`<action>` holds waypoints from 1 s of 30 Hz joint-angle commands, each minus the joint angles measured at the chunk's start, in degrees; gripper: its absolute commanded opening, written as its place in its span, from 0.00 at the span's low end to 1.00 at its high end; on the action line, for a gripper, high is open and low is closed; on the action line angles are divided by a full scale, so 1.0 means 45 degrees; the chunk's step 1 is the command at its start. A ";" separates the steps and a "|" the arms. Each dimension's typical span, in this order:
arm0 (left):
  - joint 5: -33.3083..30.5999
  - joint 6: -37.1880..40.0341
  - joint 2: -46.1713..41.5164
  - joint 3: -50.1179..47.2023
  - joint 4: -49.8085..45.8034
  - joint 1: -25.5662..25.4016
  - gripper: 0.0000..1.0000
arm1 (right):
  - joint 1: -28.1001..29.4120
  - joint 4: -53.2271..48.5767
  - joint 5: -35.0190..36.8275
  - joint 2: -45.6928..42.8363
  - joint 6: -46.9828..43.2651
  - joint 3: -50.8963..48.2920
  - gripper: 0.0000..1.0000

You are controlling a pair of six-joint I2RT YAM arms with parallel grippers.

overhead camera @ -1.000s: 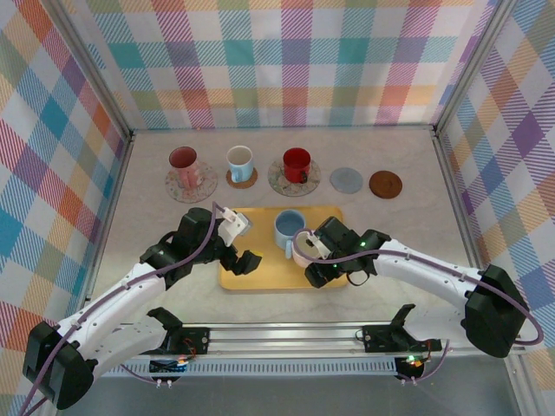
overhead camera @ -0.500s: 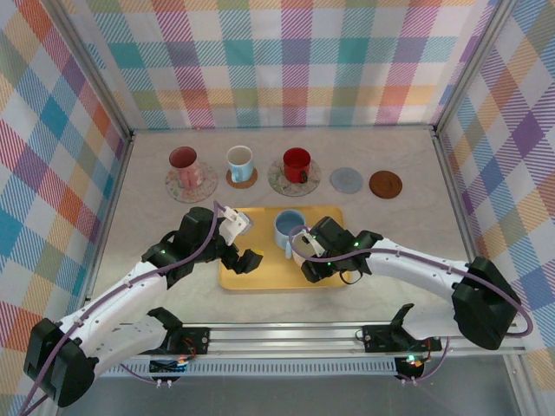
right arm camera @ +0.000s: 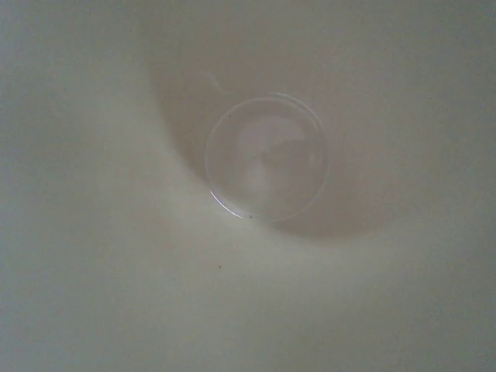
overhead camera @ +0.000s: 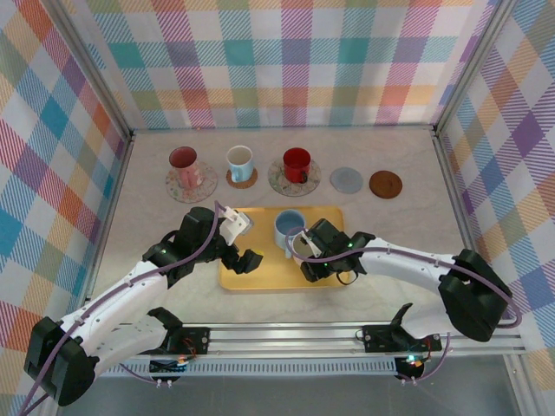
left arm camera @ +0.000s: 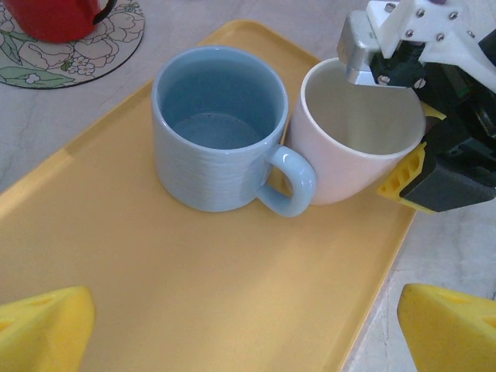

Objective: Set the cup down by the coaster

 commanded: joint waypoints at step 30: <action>-0.0171 0.0103 0.0092 0.0127 0.0261 -0.0154 1.00 | 0.0481 0.0710 0.0748 0.0178 0.0160 -0.0344 0.22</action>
